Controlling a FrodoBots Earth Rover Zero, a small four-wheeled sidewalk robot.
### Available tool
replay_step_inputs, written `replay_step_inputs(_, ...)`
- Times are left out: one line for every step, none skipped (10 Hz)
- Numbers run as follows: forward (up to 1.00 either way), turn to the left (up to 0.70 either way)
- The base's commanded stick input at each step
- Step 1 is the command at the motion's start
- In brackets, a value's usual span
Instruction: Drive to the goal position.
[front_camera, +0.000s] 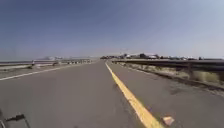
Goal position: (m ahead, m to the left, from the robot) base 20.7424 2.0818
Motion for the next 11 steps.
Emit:
replay_step_inputs(1.00,0.27)
replay_step_inputs(1.00,0.27)
replay_step_inputs(1.00,0.27)
replay_step_inputs(1.00,0.27)
replay_step_inputs(1.00,0.00)
replay_step_inputs(1.00,0.00)
replay_step_inputs(1.00,0.00)
replay_step_inputs(1.00,0.00)
replay_step_inputs(1.00,0.00)
replay_step_inputs(1.00,0.00)
replay_step_inputs(1.00,0.00)
